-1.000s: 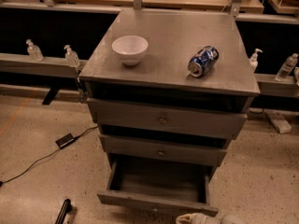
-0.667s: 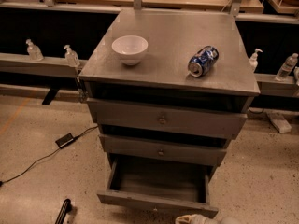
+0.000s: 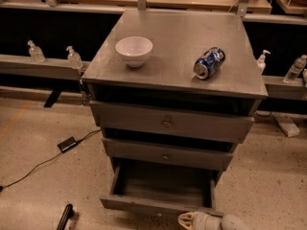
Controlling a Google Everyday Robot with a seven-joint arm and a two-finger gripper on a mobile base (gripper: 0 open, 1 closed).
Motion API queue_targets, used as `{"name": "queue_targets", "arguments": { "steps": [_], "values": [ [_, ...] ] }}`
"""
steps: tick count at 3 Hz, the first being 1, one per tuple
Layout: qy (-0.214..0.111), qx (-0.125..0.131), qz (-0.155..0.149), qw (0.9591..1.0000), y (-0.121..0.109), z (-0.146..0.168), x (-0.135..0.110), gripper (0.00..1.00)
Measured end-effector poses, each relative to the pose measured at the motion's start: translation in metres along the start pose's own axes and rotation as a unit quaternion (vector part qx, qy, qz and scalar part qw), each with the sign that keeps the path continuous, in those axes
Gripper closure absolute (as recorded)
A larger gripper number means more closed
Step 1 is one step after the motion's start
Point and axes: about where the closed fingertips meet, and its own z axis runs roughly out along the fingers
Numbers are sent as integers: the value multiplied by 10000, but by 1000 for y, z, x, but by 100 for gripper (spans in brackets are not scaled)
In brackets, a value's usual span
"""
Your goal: Close bottom drawer
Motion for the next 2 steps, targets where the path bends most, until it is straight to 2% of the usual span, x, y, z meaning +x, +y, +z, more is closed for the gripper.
{"name": "queue_targets", "arguments": {
  "steps": [1,2],
  "values": [
    [-18,28,19,10000,-5,4,0,100],
    [-27,188,11,9998,-34,10,1,100]
  ]
}}
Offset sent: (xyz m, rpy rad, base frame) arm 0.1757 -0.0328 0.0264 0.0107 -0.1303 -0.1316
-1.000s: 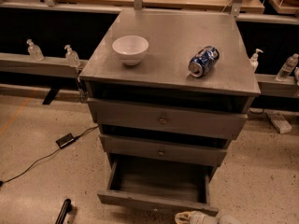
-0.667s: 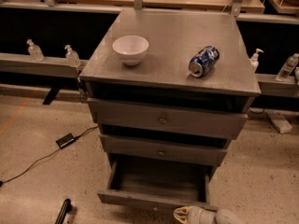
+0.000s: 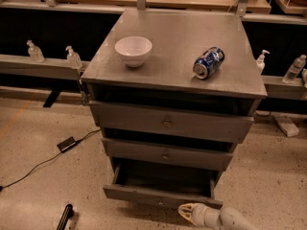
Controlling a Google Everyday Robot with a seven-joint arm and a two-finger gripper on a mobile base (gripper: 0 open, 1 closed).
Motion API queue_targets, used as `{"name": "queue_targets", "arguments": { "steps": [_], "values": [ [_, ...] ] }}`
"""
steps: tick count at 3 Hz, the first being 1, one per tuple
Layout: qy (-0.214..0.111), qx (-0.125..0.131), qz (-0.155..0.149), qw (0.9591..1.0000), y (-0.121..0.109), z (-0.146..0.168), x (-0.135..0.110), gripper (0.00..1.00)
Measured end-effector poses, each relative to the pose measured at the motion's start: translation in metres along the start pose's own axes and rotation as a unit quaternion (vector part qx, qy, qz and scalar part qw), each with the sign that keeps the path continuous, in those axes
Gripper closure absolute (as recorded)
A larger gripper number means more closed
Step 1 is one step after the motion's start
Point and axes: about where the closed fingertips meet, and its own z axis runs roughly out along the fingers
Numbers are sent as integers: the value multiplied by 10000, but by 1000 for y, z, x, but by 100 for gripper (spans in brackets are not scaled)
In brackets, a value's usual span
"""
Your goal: Close bottom drawer
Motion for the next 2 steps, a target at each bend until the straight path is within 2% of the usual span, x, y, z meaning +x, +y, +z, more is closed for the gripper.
{"name": "queue_targets", "arguments": {
  "steps": [1,2],
  "values": [
    [0,0,0,10000,0,0,0,100],
    [-95,-176,-83,9998,19,-7,3,100]
  ]
}}
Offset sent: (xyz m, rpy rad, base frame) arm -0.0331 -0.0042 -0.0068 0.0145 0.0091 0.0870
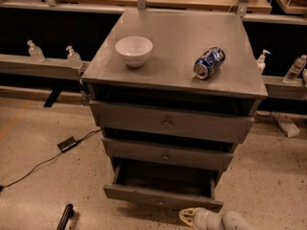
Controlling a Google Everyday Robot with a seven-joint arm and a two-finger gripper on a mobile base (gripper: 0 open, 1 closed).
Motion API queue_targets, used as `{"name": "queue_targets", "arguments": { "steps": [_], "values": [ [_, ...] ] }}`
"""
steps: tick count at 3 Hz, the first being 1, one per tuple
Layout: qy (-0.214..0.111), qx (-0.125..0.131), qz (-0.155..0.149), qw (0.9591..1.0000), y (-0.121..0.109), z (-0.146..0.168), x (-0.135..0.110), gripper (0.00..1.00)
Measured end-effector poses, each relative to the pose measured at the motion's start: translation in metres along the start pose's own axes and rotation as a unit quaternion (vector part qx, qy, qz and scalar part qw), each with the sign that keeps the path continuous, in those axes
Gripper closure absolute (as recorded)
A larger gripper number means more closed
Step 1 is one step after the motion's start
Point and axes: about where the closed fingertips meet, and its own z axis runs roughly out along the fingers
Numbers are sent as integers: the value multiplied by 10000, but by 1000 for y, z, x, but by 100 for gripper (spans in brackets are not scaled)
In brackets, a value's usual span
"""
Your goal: Close bottom drawer
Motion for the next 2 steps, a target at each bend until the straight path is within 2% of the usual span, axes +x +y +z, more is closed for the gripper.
{"name": "queue_targets", "arguments": {
  "steps": [1,2],
  "values": [
    [-42,-87,22,10000,24,-14,8,100],
    [-78,-120,38,9999,32,-18,11,100]
  ]
}}
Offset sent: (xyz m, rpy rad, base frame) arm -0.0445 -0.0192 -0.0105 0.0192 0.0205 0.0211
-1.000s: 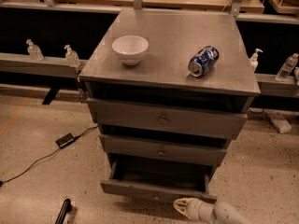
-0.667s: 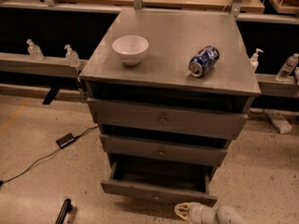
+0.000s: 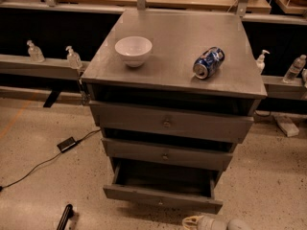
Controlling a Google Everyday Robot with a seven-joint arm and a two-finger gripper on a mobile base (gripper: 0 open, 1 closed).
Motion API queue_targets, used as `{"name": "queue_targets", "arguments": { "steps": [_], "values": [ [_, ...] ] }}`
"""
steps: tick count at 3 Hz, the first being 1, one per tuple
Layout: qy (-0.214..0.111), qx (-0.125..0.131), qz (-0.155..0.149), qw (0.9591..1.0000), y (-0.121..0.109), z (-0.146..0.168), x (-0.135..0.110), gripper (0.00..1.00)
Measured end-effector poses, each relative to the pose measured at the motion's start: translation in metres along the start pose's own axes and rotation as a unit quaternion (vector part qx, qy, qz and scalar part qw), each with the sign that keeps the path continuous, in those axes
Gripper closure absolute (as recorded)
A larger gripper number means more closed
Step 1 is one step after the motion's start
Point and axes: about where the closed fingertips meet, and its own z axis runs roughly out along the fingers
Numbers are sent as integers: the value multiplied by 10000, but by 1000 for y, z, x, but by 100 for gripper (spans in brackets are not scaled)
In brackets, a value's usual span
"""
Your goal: Close bottom drawer
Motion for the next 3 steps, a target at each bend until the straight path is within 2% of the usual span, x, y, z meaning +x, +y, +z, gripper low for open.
{"name": "queue_targets", "arguments": {
  "steps": [1,3],
  "values": [
    [-136,-54,-122,9998,-10,15,-1,100],
    [-878,-259,-252,9955,-58,89,-49,100]
  ]
}}
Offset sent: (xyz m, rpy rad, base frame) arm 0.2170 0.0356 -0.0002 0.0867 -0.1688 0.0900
